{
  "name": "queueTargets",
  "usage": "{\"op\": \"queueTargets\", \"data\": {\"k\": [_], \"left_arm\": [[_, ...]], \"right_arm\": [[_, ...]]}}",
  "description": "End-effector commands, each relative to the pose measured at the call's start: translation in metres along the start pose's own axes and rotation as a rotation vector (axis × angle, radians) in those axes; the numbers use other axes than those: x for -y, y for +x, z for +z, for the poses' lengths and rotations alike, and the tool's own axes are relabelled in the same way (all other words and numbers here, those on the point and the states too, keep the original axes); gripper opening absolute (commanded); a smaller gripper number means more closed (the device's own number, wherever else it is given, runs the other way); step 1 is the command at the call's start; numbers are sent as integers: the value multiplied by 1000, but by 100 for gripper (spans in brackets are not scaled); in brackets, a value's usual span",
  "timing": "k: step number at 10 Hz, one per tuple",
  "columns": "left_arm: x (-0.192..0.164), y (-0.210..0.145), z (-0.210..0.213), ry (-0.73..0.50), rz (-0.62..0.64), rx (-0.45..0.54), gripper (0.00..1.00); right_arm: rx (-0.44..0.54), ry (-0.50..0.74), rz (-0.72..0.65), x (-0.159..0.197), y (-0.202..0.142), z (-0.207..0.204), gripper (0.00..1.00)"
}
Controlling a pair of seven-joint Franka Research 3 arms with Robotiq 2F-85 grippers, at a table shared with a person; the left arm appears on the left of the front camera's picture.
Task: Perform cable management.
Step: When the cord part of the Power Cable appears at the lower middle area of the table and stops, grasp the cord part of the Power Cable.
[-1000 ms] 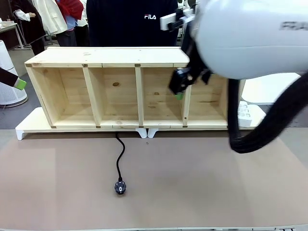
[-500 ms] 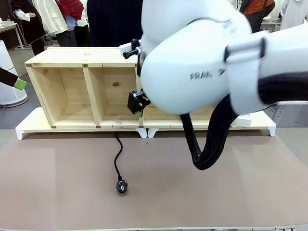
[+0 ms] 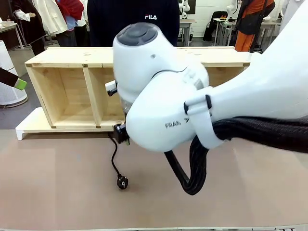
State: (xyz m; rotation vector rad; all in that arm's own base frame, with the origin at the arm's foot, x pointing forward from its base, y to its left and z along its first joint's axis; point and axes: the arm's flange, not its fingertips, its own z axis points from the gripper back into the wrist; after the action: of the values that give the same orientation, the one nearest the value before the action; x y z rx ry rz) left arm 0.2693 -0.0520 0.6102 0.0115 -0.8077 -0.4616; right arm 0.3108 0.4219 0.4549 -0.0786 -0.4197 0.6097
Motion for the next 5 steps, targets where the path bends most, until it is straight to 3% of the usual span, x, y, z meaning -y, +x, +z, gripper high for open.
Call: {"op": "queueTargets", "data": {"k": [1,3,5], "left_arm": [[-1,1,-1,2,2,6,100],[-1,1,-1,2,2,6,100],[-1,1,-1,2,2,6,100]], "right_arm": [[-37,-72,-84,-29,15,-19,100],[-63,-71,-103,-45,13,-35,100],[-65,-61,-29,-62,13,-43,100]]}}
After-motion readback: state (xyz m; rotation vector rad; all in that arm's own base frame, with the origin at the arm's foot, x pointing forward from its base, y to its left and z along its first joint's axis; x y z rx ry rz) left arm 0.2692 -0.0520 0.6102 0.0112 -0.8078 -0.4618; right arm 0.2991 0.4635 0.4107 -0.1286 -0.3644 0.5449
